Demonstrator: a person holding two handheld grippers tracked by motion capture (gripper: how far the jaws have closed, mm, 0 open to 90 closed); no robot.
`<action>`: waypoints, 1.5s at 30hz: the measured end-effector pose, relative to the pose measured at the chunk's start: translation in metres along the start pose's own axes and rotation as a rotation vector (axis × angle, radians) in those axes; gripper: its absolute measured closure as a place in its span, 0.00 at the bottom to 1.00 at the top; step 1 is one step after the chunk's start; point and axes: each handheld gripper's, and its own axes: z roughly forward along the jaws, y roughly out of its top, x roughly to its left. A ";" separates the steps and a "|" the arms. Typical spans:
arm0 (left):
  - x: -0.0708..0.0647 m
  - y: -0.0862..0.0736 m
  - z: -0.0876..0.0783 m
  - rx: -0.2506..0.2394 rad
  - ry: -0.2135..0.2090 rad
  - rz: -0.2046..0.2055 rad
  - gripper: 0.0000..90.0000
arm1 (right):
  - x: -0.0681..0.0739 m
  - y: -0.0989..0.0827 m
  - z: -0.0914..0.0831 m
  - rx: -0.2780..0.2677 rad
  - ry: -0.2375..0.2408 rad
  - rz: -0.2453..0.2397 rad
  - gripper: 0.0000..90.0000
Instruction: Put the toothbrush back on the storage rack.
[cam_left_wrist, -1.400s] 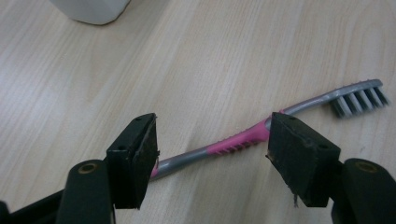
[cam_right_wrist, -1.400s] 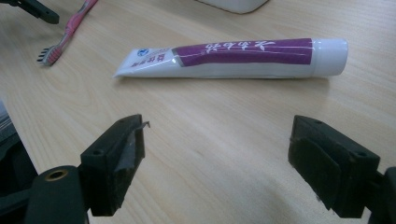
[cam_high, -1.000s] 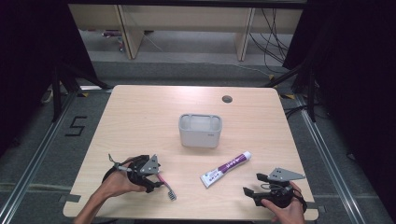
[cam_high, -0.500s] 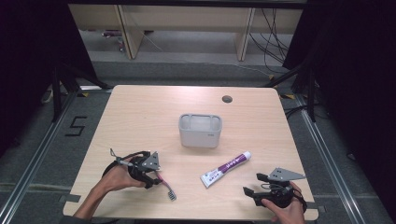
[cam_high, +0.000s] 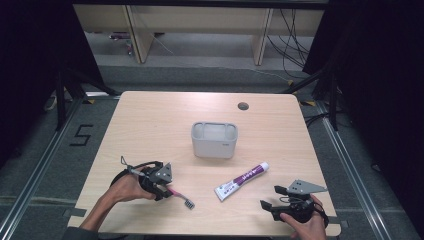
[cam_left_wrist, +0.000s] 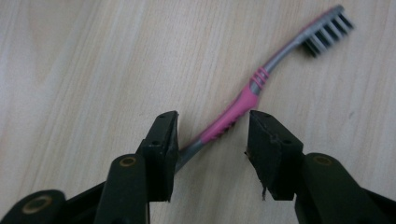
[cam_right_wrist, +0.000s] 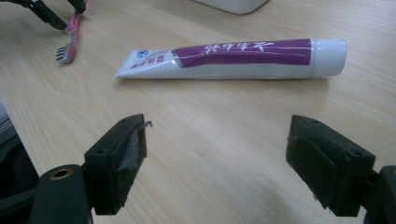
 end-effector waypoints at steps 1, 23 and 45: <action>0.000 0.000 0.000 0.001 -0.002 -0.002 0.61 | 0.000 0.000 0.000 0.003 0.002 0.007 0.24; -0.007 0.008 -0.001 0.127 -0.050 0.016 0.82 | -0.002 0.000 0.000 0.000 -0.011 -0.035 0.24; -0.007 0.018 -0.002 0.185 -0.038 -0.103 0.91 | -0.001 0.000 0.000 0.005 -0.004 -0.030 0.25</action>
